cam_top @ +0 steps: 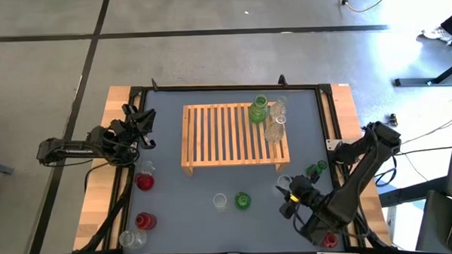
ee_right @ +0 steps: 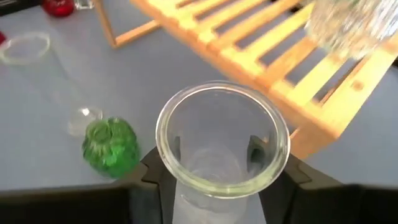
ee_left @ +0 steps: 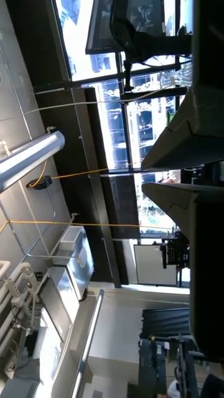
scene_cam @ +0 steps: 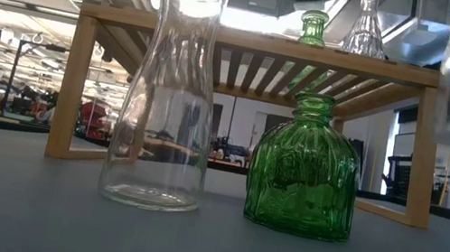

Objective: Sort vases onto shelf
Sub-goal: Put the transparent bottle on the shelf

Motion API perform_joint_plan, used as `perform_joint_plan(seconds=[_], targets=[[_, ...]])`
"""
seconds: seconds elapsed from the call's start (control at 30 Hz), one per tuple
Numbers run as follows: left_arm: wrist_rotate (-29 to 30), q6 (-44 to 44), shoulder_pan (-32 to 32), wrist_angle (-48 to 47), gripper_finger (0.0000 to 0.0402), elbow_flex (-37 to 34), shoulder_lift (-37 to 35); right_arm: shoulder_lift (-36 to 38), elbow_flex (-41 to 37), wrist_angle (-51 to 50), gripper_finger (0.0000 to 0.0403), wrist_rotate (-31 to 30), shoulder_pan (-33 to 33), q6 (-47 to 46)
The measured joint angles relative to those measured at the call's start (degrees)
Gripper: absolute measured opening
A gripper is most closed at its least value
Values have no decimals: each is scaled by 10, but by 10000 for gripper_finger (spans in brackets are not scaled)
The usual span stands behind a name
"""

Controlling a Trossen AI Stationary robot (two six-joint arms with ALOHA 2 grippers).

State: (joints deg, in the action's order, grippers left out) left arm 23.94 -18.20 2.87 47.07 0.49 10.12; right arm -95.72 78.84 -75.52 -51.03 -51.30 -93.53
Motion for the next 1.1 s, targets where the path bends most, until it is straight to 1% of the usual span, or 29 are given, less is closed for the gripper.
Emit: perform_joint_plan(seconds=[0.13, 0.37, 0.57, 0.63, 0.77, 1.1], targets=[[0, 0, 0, 0, 37, 0, 0, 0, 57, -55, 143, 0, 21, 14], [0, 0, 0, 0, 37, 0, 0, 1, 142, -93, 149, -1, 45, 56], [0, 0, 0, 2, 37, 0, 0, 1, 201, -143, 148, -25, 71, 68], [0, 0, 0, 2, 37, 0, 0, 1, 213, -145, 148, -36, 83, 79], [0, 0, 0, 2, 37, 0, 0, 1, 234, -145, 148, -39, 111, 118], [0, 0, 0, 2, 37, 0, 0, 1, 236, -145, 149, -25, 174, 173]])
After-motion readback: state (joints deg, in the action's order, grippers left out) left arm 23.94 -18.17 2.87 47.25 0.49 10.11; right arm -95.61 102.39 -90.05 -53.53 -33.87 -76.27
